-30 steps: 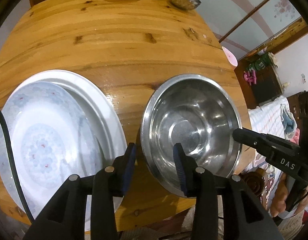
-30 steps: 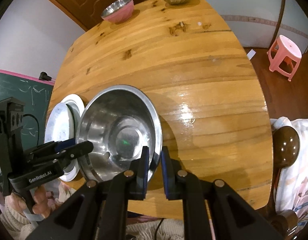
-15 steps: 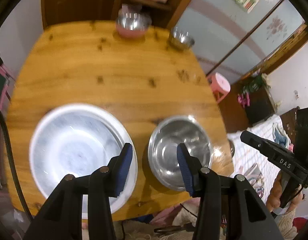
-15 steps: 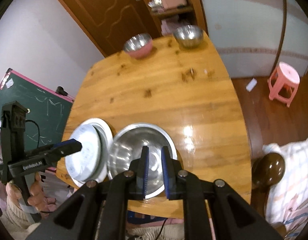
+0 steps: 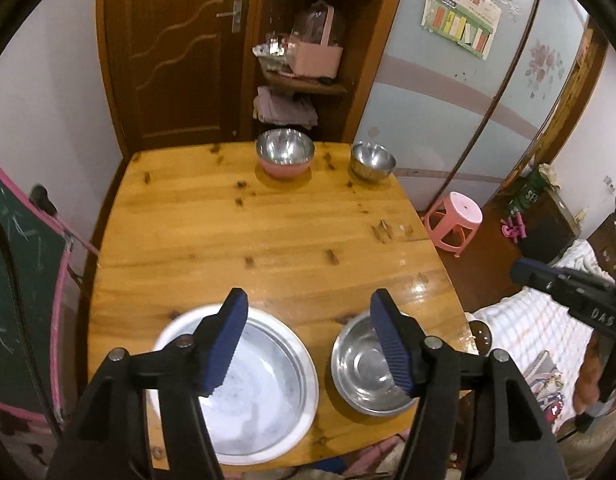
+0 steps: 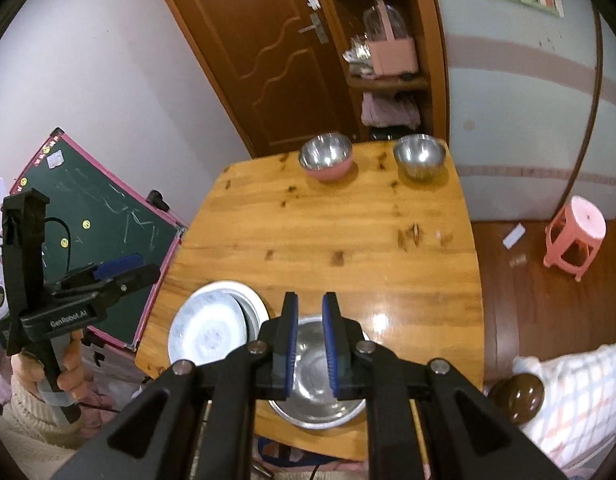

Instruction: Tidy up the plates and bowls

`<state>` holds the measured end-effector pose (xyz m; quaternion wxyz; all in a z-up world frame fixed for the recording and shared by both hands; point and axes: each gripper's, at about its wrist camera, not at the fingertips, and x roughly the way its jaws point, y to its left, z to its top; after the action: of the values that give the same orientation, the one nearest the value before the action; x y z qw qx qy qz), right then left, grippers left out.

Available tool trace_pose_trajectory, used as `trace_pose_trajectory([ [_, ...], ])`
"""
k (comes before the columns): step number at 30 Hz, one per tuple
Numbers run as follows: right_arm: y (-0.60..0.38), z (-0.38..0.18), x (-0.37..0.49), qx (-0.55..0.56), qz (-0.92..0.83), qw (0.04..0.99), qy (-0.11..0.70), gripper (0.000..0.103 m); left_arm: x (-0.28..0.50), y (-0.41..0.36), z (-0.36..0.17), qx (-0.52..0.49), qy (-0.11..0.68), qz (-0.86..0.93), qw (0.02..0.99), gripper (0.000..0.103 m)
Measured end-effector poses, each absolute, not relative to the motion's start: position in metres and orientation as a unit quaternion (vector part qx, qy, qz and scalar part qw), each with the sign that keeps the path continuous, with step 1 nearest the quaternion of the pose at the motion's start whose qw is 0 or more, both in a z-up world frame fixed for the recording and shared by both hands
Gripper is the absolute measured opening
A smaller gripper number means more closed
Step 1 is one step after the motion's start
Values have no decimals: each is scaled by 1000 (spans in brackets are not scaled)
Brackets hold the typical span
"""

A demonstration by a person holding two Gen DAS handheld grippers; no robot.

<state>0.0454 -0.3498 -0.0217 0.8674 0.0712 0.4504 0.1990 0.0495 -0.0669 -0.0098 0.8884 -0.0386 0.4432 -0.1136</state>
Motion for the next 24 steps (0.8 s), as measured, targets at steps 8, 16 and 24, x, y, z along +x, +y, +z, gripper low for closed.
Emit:
trace_pose_trajectory([
  [8,-349,33,58,55,208,878,426,13,72,-63,49,-36,438,-127,889,74],
  [16,-361,120,100,39,181,908,375,36,111,-70,148,-3,364,-107,925,90],
  [24,-365,148,196,22,146,911,385,45,217,-83,171,16,372,-71,925,91],
])
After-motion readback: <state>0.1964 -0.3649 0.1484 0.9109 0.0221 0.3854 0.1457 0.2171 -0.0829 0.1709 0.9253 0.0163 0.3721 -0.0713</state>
